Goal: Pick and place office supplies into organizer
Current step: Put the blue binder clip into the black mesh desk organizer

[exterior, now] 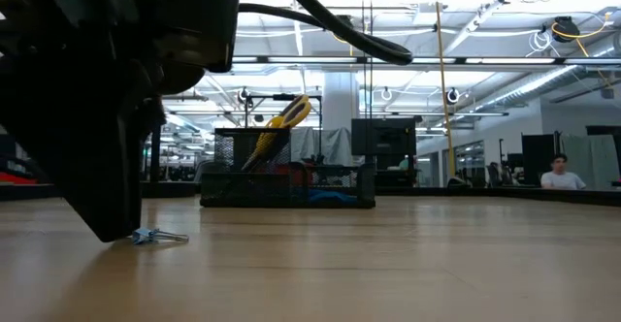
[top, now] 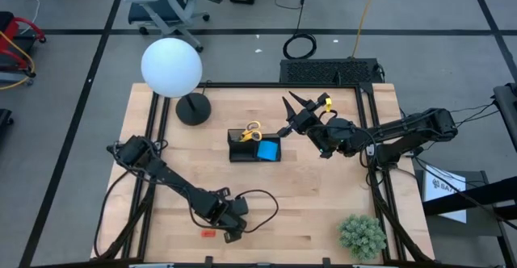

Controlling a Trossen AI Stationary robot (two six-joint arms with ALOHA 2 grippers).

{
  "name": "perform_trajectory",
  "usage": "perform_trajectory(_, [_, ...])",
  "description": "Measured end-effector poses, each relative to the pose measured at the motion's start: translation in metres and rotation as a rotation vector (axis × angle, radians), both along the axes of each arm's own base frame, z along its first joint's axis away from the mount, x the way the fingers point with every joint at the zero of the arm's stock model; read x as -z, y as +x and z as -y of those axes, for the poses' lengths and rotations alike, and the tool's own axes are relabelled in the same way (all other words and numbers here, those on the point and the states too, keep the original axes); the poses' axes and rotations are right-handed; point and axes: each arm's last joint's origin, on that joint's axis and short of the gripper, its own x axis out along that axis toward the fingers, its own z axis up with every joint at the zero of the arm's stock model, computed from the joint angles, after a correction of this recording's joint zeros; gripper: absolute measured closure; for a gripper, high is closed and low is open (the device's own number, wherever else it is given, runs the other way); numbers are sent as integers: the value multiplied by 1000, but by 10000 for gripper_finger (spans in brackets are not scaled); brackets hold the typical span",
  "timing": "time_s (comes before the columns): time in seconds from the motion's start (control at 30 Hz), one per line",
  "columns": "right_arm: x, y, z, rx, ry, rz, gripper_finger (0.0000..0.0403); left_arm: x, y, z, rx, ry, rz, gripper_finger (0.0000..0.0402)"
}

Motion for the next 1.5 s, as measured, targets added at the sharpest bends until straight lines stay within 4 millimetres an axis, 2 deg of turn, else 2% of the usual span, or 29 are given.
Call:
perform_trajectory(0.4, [0, 0, 0, 0, 0, 0, 298, -11, 10, 1, 39, -16, 29, 282])
perform_trajectory(0.93, [0, 0, 0, 0, 0, 0, 298, -10, 12, -10, 10, -28, -21, 282])
perform_trajectory(1.17, [0, 0, 0, -1, 0, 0, 298, -11, 16, -7, 13, -65, 12, 282])
perform_trajectory(1.5, [0, 0, 0, 0, 0, 0, 298, -3, 20, -7, 6, -82, 4, 282])
